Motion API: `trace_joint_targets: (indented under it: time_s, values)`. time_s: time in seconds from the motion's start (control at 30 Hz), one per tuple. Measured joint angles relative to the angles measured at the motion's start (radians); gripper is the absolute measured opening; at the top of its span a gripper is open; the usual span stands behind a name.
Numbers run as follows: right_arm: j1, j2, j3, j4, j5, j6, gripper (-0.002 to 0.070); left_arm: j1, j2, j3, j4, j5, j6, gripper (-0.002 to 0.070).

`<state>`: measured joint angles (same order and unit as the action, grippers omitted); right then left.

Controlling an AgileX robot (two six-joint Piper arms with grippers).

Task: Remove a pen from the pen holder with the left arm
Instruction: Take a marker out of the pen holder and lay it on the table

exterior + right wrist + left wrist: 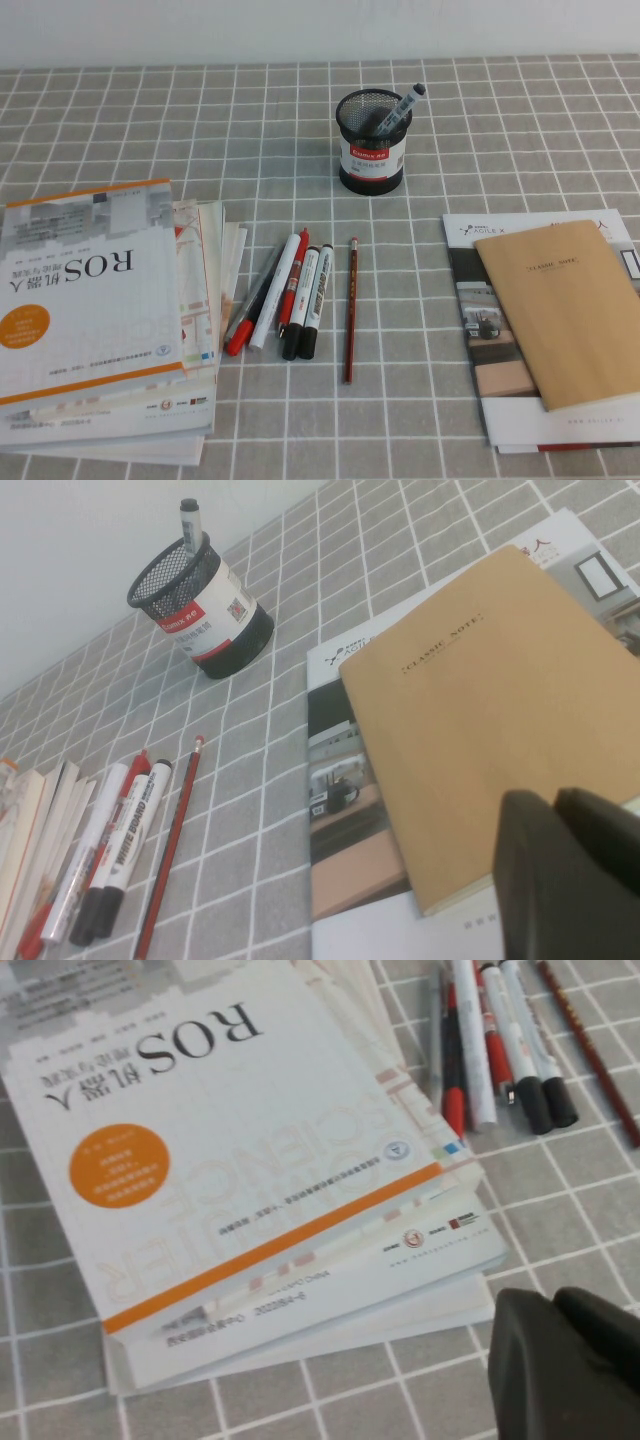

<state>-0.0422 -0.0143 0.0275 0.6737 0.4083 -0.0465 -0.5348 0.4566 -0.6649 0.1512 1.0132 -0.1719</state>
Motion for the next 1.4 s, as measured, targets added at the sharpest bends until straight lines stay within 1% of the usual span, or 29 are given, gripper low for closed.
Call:
trace_joint_targets:
  time_s: [0.13,0.23,0.27,0.4,0.43,0.53,0.6,0.67,0.77,0.87,1.03,1.2,1.4]
  values:
    - [0.000,0.000,0.000,0.000,0.000,0.000,-0.0013,0.000,-0.006,0.020,0.039,-0.020,0.000,0.0000]
    - [0.000,0.000,0.000,0.000,0.000,0.000,-0.0013,0.014,-0.045,0.107,0.071,-0.106,0.031,0.0000]
    - [0.000,0.000,0.000,0.000,0.000,0.000,-0.0013,0.031,-0.071,0.154,0.078,-0.169,0.057,0.0000]
    - [0.000,0.000,0.000,0.000,0.000,0.000,-0.0013,0.132,-0.200,0.368,0.078,-0.402,0.114,0.0000]
    - [0.000,0.000,0.000,0.000,0.000,0.000,-0.0013,0.169,-0.261,0.437,0.069,-0.499,0.121,0.0000]
    - [0.000,0.000,0.000,0.000,0.000,0.000,-0.0013,0.254,-0.382,0.577,0.039,-0.673,0.153,0.0000]
    - [0.000,0.000,0.000,0.000,0.000,0.000,-0.0013,0.313,-0.441,0.652,0.030,-0.749,0.172,0.0000]
    - [0.000,0.000,0.000,0.000,0.000,0.000,-0.0013,0.362,-0.462,0.681,0.025,-0.791,0.187,0.0000]
    - [0.000,0.000,0.000,0.001,0.000,0.000,-0.0013,0.431,-0.464,0.688,0.000,-0.798,0.198,0.0000]
    - [0.000,0.000,0.000,0.001,0.000,0.000,-0.0013,0.457,-0.466,0.688,-0.023,-0.761,0.202,0.0000]
    - [0.000,0.000,0.000,0.001,0.000,0.000,-0.0013,0.459,-0.466,0.690,-0.065,-0.650,0.211,0.0000]
    - [0.000,0.000,0.000,0.001,0.000,0.000,-0.0013,0.459,-0.468,0.690,-0.100,-0.639,0.217,0.0000]
    - [0.000,0.000,0.000,0.001,0.000,0.000,-0.0013,0.459,-0.468,0.690,-0.107,-0.636,0.220,-0.0001]
